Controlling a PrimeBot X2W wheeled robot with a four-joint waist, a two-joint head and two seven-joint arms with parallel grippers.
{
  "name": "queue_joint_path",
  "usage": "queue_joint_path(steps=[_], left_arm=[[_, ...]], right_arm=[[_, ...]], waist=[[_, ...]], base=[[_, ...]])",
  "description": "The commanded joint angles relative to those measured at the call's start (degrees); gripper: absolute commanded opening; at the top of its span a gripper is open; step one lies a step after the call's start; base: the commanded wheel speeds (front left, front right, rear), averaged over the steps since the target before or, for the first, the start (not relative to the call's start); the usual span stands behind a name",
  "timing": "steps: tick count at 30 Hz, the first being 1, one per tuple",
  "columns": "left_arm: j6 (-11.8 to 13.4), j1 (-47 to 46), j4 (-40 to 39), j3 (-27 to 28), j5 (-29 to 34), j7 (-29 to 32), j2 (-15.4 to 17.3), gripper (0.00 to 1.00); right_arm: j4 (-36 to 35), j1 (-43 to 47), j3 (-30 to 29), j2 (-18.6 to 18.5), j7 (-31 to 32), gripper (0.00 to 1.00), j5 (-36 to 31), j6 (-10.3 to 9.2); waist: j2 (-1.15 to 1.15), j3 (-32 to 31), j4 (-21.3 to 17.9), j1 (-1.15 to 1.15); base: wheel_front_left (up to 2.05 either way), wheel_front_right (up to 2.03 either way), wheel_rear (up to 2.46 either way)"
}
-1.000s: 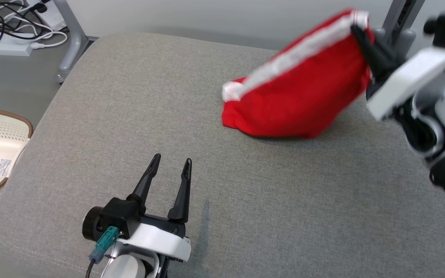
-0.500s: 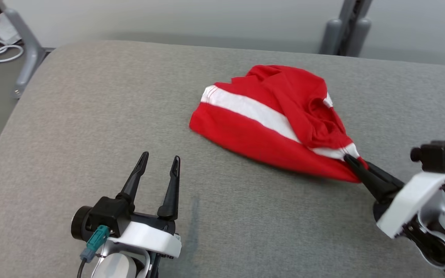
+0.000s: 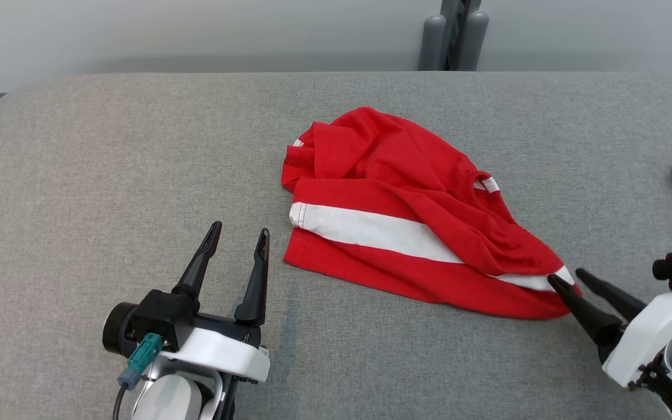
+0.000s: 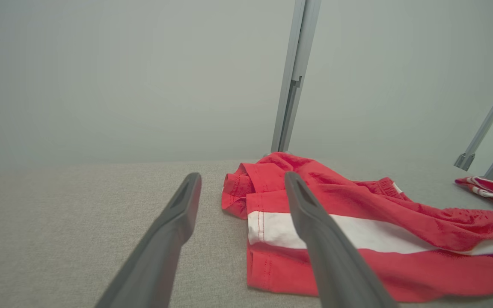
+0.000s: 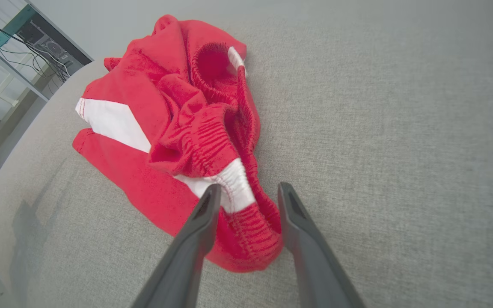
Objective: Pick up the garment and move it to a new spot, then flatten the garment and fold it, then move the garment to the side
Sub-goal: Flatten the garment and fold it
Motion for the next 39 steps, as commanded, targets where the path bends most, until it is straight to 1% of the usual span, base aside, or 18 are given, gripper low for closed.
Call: queue_joint_path(steps=[1,6,8,12,14,18,20,22,26,31,34,37,39], left_arm=[[-0.3,-0.6,0.3,0.4,0.4,-0.2,0.2,1.00],[-0.5,-0.4,0.5,0.6,0.5,-0.2,0.2,1.00],[-0.4,-0.2,0.5,0.6,0.4,-0.2,0.2,1.00],[-0.3,0.1,0.5,0.5,-0.1,-0.2,0.2,1.00],[-0.2,0.4,0.3,0.7,-0.6,-0.2,0.2,1.00],[0.0,0.8,0.2,0.8,-1.1,-0.2,0.2,1.00],[0.1,0.7,0.1,0.8,-1.2,-0.2,0.2,1.00],[0.3,0.9,0.0,1.0,-1.4,-0.2,0.2,1.00],[0.7,0.9,-0.3,1.5,-1.5,-0.2,0.2,1.00],[0.9,0.7,-0.7,2.0,-1.5,-0.2,0.2,1.00],[0.4,0.5,-0.2,2.1,-1.4,-0.2,0.2,1.00],[-0.6,-0.5,1.3,1.7,-0.6,-0.2,0.2,1.00],[-1.5,-1.2,4.0,1.2,0.1,-0.2,0.2,1.00]], right_arm=[[-0.2,0.4,-1.1,0.1,-0.5,1.00,-0.7,0.01],[-2.9,0.6,-5.6,1.8,-4.3,1.00,-1.3,0.01],[-3.7,0.4,-7.6,2.3,-6.9,1.00,-3.2,0.01],[-3.4,0.9,-12.0,4.8,-11.7,1.00,-9.2,0.01],[-1.7,1.4,-15.7,7.2,-13.1,1.00,-13.3,0.01],[0.5,3.5,-22.7,14.7,-14.3,1.00,-23.6,0.02],[-0.1,4.7,-25.6,18.3,-14.3,1.00,-28.8,0.01],[-1.4,6.4,-27.7,21.8,-14.3,1.00,-33.0,0.01],[-3.3,8.3,-29.9,25.9,-14.3,1.00,-37.6,0.01],[-4.2,9.1,-30.6,27.3,-14.3,1.00,-39.9,0.01],[-4.5,9.1,-30.8,27.6,-14.3,1.00,-40.0,0.01],[-4.7,9.0,-30.8,27.6,-14.3,1.00,-40.4,0.01],[-4.7,8.8,-30.9,27.7,-14.3,1.00,-40.4,0.01]], waist=[[0.00,-0.1,-0.2,0.00],[0.00,-0.8,-0.6,0.00],[0.00,-1.0,-0.6,0.00],[0.00,-1.4,-0.5,0.00],[0.00,-1.6,-0.6,0.00],[0.00,-1.7,-0.7,0.00],[0.00,-1.7,-0.8,0.00],[0.00,-1.6,-1.0,0.00],[0.00,-1.3,-1.4,0.00],[0.00,-0.9,-2.2,0.00],[0.00,-0.7,-2.7,0.00],[0.00,0.0,-3.6,0.00],[0.00,0.6,-4.3,0.00]], base=[[0.00,0.00,0.00],[0.00,0.00,0.00],[0.00,0.00,0.00],[0.00,0.00,0.00],[0.00,0.00,0.00],[0.00,0.00,0.00],[0.00,0.00,0.00],[0.00,0.00,0.00],[0.00,0.00,0.00],[0.00,0.00,0.00],[0.00,0.00,0.00],[0.00,0.00,0.00],[0.00,0.00,0.00]])
